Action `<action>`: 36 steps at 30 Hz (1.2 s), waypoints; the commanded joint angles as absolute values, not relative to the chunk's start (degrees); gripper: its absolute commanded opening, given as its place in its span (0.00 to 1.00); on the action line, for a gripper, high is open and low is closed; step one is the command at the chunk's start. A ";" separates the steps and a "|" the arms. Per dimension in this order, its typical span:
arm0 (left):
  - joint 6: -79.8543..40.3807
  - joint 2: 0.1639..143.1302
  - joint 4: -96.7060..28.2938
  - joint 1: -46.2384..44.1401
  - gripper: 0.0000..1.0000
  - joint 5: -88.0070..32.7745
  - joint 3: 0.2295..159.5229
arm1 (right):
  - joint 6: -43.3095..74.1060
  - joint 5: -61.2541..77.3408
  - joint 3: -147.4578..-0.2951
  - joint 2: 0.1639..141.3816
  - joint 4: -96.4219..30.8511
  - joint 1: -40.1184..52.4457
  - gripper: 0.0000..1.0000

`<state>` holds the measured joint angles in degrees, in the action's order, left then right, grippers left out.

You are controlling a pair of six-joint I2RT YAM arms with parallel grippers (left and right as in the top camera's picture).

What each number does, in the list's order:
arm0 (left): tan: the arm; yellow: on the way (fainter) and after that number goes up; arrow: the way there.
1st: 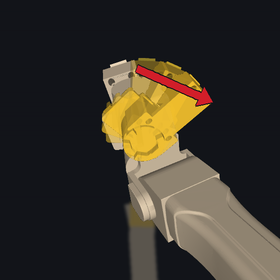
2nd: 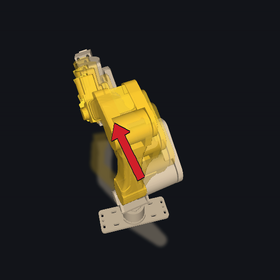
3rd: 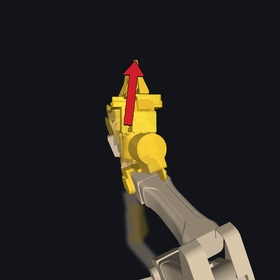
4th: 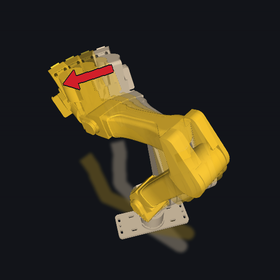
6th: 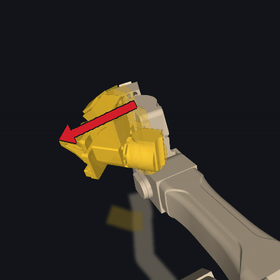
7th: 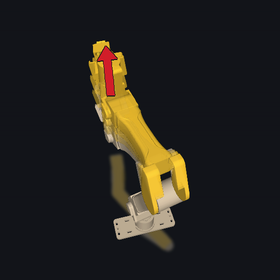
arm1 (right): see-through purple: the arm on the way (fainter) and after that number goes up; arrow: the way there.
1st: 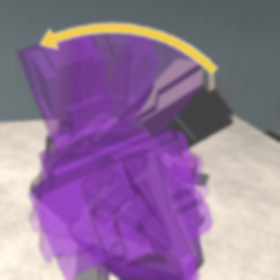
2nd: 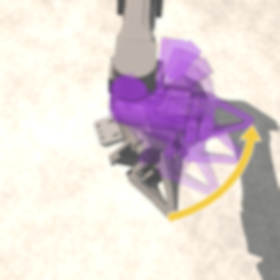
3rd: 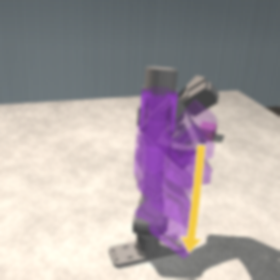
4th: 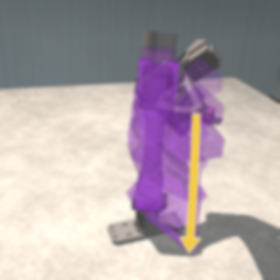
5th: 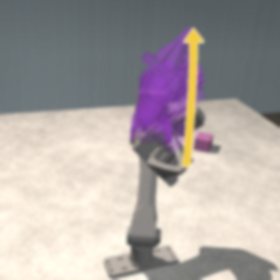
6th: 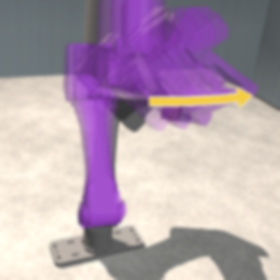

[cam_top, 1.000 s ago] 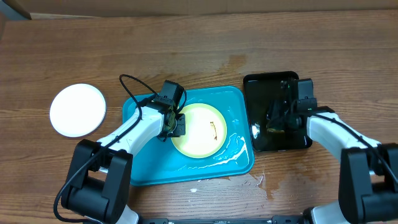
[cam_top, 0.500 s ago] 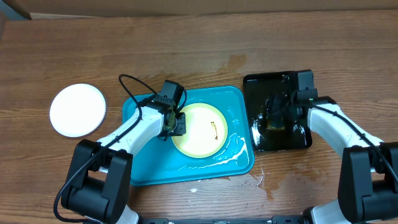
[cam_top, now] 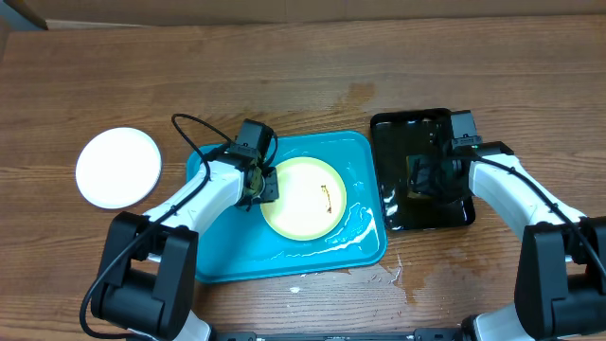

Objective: Clean dirty plates on tray and stack at the side
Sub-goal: 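Grasp the sponge in the black tray with the right gripper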

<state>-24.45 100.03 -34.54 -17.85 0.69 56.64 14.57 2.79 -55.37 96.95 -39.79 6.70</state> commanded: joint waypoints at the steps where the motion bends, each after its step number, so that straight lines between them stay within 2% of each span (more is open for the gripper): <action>1: -25.80 100.01 -34.26 -17.61 0.34 0.38 56.18 | 15.05 2.59 -54.41 97.23 -39.27 6.79 0.33; 3: -25.78 100.01 -34.26 -17.61 0.29 0.38 56.18 | 15.05 2.59 -54.39 97.23 -39.13 6.79 0.22; 5: -25.76 100.01 -34.17 -17.61 0.26 0.40 56.18 | 15.00 2.59 -54.63 97.19 -38.72 6.79 0.24; 7: -25.71 100.01 -34.00 -17.58 0.27 0.45 56.18 | 15.03 2.66 -56.55 97.08 -39.48 6.79 0.29; 10: -24.77 100.01 -33.12 -17.58 0.36 0.58 56.18 | 14.96 4.82 -62.00 96.77 -43.11 6.79 0.43; 12: -24.18 100.01 -32.73 -17.61 0.41 0.60 56.18 | 14.68 5.13 -65.01 96.77 -45.34 6.79 0.48; 17: -24.21 100.01 -32.75 -17.61 0.40 0.56 56.18 | 12.21 2.76 -65.87 97.10 -46.44 6.79 0.54; 27: -23.97 100.01 -32.99 -17.69 0.33 0.56 56.18 | 11.75 1.56 -56.07 98.61 -35.27 6.79 0.54; 30: -23.86 100.01 -33.65 -17.69 0.29 0.25 56.18 | 11.75 1.56 -54.68 98.61 -33.21 6.79 0.53; 32: -23.79 100.01 -34.06 -17.69 0.23 -0.08 56.18 | 11.75 1.56 -54.65 98.61 -33.01 6.79 0.49; 36: -23.77 100.01 -34.50 -17.69 0.22 -0.25 56.18 | 11.75 1.56 -54.65 98.61 -32.80 6.79 0.40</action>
